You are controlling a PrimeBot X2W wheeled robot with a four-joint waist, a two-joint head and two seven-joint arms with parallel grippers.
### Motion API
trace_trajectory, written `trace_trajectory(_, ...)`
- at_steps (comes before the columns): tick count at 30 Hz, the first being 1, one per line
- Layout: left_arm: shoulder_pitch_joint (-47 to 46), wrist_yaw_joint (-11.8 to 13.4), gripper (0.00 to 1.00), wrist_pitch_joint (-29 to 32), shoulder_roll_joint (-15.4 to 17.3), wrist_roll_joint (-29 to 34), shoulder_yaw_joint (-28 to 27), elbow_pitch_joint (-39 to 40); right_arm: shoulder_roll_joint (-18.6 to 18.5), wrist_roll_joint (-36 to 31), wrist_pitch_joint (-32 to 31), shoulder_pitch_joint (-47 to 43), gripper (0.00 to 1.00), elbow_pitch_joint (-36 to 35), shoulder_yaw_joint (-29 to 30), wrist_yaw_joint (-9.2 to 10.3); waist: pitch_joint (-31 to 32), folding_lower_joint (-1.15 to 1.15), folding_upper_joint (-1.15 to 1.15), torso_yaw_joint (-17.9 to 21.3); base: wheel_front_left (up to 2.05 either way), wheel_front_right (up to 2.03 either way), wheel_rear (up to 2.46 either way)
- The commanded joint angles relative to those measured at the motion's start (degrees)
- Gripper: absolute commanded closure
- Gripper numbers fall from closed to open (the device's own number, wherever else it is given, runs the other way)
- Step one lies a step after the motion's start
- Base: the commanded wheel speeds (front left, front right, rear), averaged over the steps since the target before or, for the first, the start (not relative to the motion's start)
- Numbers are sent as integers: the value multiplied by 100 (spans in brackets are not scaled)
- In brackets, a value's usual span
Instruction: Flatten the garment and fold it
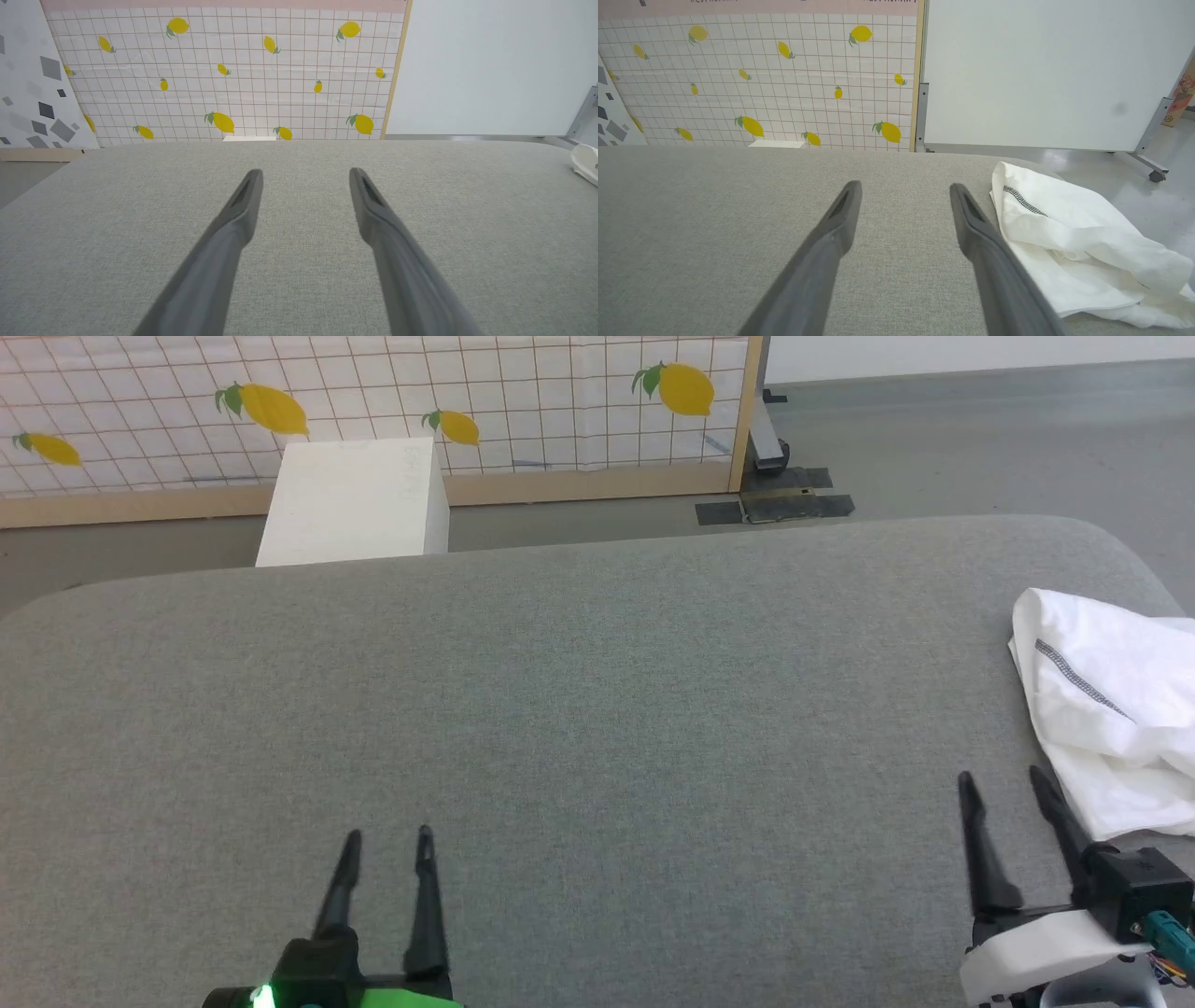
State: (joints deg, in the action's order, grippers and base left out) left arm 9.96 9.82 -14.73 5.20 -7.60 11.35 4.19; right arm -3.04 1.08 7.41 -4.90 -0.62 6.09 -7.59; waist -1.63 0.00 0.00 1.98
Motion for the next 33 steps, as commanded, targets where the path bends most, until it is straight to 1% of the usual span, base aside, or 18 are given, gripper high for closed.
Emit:
trace_trajectory(1,-2,-1,100,5,1,-4,3,-1,0,0,-1,1,100,0,-2,0,0,0,0,0,0,0,0)
trace_trajectory(33,-236,-233,100,352,-54,176,-261,-100,4,-26,-177,116,100,15,-147,2,39,0,0,-47,0,0,0)
